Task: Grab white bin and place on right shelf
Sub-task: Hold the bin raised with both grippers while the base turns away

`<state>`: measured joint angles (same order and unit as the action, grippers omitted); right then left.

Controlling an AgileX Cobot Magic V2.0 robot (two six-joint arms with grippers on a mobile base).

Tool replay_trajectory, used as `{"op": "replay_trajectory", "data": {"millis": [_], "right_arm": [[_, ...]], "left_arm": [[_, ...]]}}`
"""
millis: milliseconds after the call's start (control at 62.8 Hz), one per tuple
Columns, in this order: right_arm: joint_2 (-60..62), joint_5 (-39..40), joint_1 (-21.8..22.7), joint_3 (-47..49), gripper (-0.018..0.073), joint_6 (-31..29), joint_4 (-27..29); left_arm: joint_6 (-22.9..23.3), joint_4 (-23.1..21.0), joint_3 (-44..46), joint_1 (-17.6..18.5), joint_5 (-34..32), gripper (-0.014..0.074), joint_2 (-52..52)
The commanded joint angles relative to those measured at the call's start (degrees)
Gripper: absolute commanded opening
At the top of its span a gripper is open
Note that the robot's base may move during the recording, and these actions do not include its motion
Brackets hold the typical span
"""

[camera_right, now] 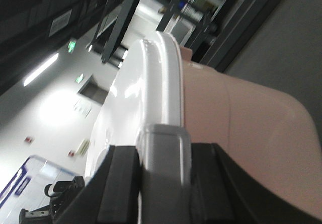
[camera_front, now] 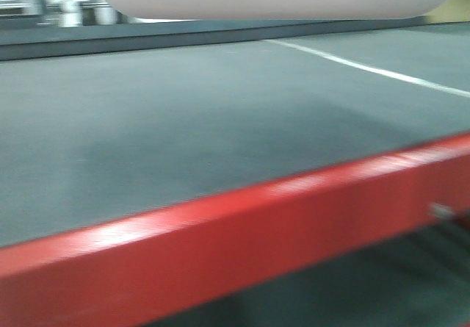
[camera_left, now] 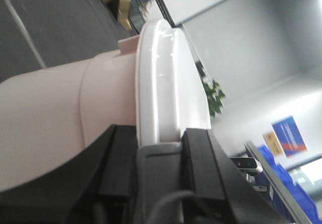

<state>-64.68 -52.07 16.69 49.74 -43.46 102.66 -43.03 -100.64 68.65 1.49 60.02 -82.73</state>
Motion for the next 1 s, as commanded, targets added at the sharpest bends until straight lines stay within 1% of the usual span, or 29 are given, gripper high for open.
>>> {"op": "replay_trajectory", "data": {"millis": [0,986], "right_arm": [[1.92,-7.68,-1.29,1.80,0.0069,-0.53,5.29],[1.92,-7.57,-1.29,1.80,0.0069,-0.53,5.29]], "left_arm": [[0.14,-6.25,2.08,2.18,15.90,-0.0127,2.73],[0.14,-6.25,2.08,2.18,15.90,-0.0127,2.73]]}}
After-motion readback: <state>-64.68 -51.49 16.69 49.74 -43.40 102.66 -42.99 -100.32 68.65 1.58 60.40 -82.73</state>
